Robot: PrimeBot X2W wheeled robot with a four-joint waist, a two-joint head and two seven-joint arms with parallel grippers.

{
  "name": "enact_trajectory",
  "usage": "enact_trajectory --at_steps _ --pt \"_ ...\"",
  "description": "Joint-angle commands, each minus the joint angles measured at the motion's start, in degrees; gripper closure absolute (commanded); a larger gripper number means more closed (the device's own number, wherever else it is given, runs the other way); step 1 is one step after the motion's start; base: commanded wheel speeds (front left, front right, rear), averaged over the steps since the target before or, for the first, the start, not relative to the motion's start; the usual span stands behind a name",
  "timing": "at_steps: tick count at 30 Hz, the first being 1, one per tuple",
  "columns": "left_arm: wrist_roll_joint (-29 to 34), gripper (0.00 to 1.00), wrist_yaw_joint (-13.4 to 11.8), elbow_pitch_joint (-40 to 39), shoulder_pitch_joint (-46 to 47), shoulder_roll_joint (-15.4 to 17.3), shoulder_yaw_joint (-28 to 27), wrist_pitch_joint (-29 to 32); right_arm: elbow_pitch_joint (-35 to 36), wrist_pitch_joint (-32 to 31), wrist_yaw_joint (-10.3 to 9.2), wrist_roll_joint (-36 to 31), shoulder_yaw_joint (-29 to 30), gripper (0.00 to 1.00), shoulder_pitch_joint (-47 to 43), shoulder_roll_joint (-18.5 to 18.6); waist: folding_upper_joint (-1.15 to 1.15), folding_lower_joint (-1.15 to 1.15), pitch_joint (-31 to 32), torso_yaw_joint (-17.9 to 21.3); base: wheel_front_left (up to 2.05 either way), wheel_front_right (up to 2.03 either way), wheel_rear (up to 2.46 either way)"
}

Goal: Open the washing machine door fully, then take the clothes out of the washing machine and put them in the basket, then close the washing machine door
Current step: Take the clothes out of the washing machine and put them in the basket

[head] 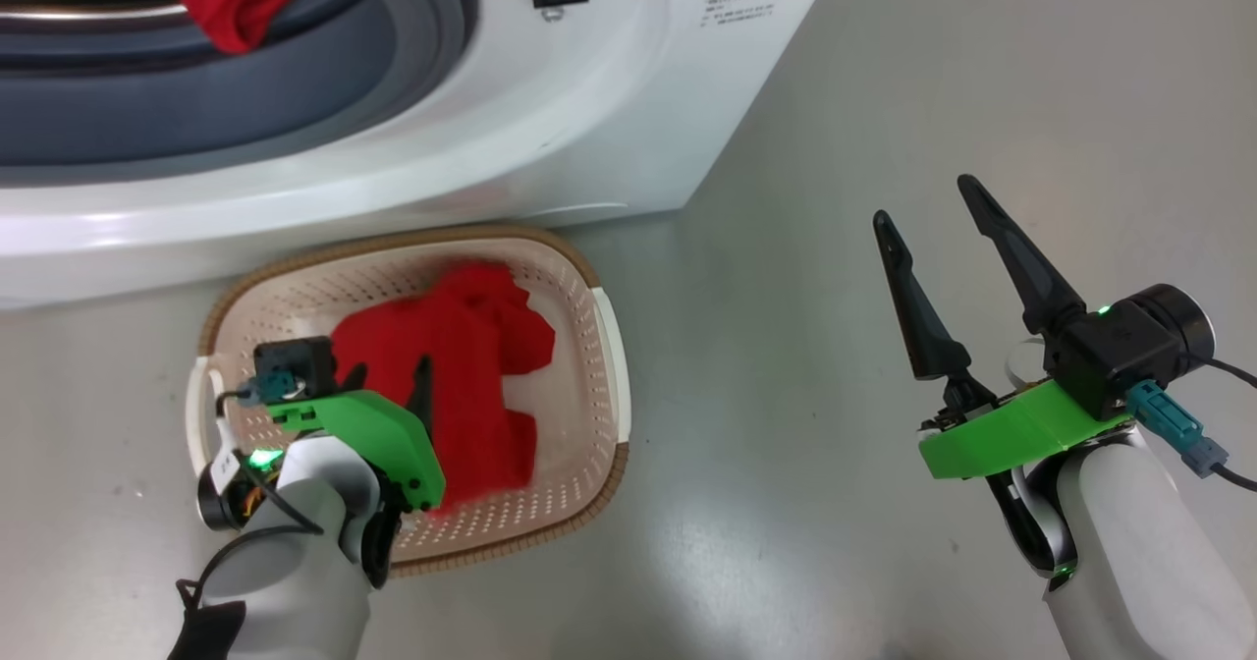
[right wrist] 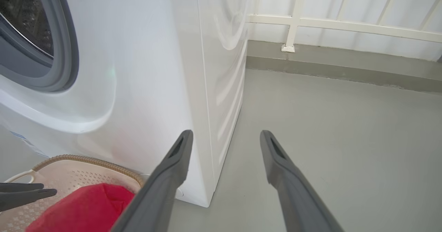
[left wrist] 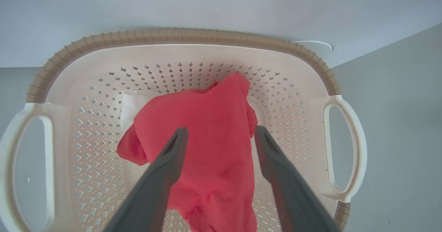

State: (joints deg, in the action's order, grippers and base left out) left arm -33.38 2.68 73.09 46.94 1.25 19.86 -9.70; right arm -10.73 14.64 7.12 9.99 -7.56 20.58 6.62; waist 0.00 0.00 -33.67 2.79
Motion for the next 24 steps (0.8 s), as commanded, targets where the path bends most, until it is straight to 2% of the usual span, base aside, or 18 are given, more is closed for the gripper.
enact_trajectory --at_steps 1,9,13,19,24 --pt "-0.3 0.00 0.5 -0.2 -1.3 1.6 -0.7 -1.6 1.1 0.4 0.36 -0.6 -0.7 0.00 -0.1 -0.3 0.00 0.00 1.5 -0.8 0.00 0.00 0.00" --pt "1.3 0.00 1.4 -3.3 -4.2 2.2 0.1 -5.2 0.1 0.4 0.36 -0.6 -0.5 0.00 -1.3 -0.2 0.00 0.00 6.9 -2.5 0.00 0.00 0.00" --pt "3.9 0.00 0.3 -14.0 -8.5 3.8 -2.0 -5.3 -0.6 0.4 0.36 -0.9 0.5 0.00 -2.4 -0.6 0.00 0.00 9.9 -3.1 0.00 0.00 0.00" --pt "8.5 0.00 -1.3 -29.4 -18.5 3.9 -8.3 -5.3 -1.4 0.4 0.36 -1.7 1.9 0.00 -4.5 -1.3 0.00 0.00 14.4 -3.3 0.00 0.00 0.00" --pt "12.3 0.00 -0.5 -39.7 -26.5 3.5 -13.7 -5.3 -1.5 0.4 0.36 -2.0 2.7 0.00 -6.5 -1.9 0.00 0.00 18.3 -2.9 0.00 0.00 0.00"
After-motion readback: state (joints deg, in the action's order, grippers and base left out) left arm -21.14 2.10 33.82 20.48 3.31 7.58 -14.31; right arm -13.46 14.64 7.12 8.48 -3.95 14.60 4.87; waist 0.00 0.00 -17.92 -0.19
